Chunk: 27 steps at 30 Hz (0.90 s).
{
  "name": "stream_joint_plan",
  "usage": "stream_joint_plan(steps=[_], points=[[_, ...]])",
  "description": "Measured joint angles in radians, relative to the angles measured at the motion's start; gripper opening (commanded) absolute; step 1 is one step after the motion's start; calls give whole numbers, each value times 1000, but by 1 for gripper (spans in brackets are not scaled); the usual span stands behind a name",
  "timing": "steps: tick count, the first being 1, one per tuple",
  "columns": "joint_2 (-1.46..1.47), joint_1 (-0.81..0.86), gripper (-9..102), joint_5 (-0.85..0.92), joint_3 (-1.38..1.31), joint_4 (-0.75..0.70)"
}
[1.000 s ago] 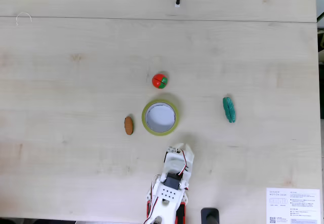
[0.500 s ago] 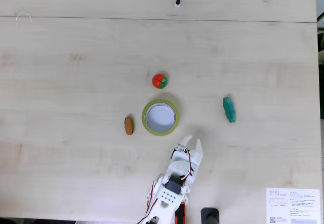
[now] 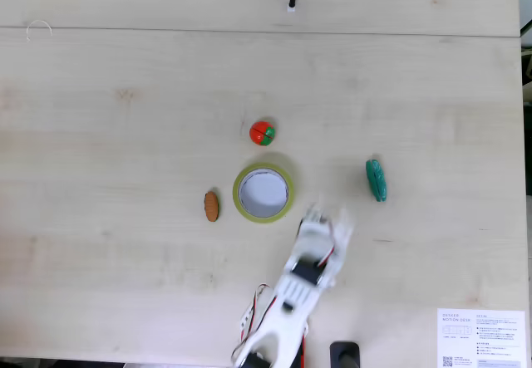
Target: Grasp a cucumber and put it in the hole.
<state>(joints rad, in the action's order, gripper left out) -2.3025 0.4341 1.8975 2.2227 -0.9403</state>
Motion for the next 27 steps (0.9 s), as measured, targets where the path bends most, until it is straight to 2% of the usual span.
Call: stream_joint_plan(steps=[7,10,17,27], points=[[443,84,53,268,-302,109],[569,120,55,387,-367,183],[767,161,58,607,-509,204],[887,161,56,676,-535,204]])
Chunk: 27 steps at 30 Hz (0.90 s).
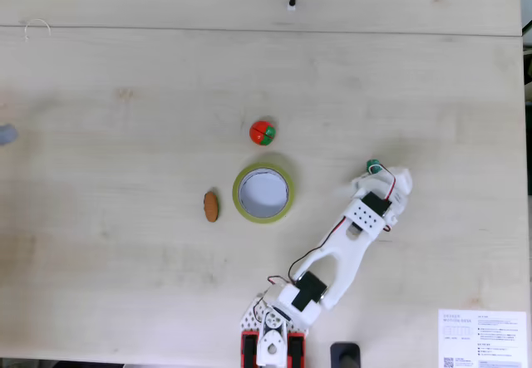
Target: Grasp a cucumber and put it in the hole.
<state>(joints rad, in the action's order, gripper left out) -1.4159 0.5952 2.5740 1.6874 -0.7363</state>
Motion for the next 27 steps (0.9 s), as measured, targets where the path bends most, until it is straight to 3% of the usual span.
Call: stream_joint_plan(steps=[4,20,27], points=[[51,0,50,2,-5,0],[256,32,48,0,-187,0],[268,41,35,-6,-206,-48]])
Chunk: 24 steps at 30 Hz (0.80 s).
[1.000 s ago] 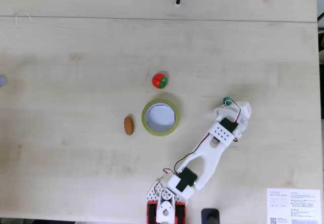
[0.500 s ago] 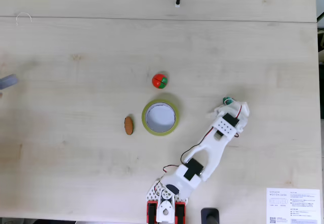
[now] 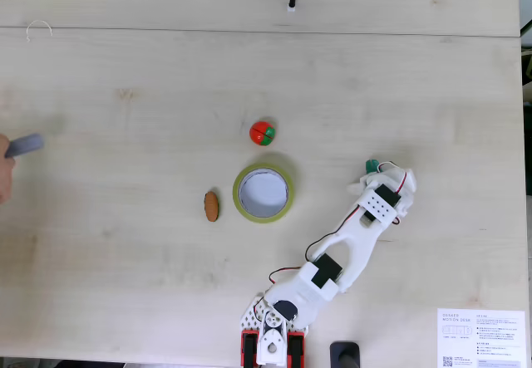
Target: Grasp a cucumber and put it in the hole.
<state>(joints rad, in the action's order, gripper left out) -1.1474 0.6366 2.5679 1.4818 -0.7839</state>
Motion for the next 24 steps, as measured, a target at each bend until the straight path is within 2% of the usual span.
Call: stream_joint_plan(steps=[7,11,16,24], points=[[17,0,19,-2,-49,-163],[34,0,13,-2,-81,-293],[52,0,12,-2,-83,-368],[63,-6,10,-2,-98,-391]])
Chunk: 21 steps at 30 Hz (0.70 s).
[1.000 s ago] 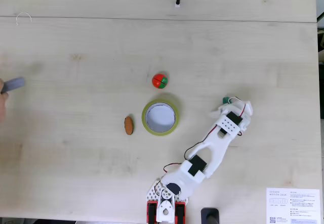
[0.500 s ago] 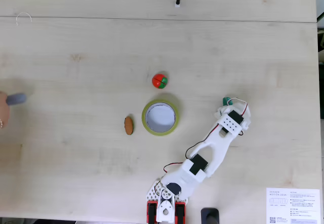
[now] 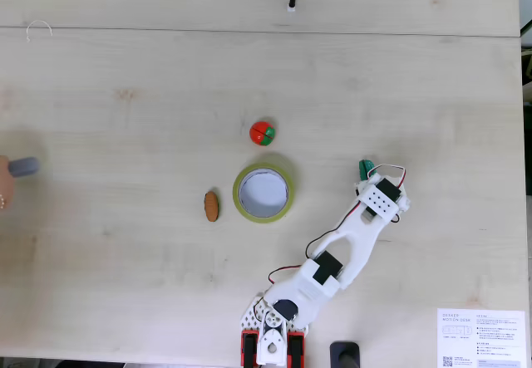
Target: Grasp a cucumber and put it in the hole.
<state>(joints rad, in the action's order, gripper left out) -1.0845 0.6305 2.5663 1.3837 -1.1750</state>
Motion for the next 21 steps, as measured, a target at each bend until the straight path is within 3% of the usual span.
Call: stream_joint_plan(steps=[21], points=[[-112,-18,9,-52,-2,-44]])
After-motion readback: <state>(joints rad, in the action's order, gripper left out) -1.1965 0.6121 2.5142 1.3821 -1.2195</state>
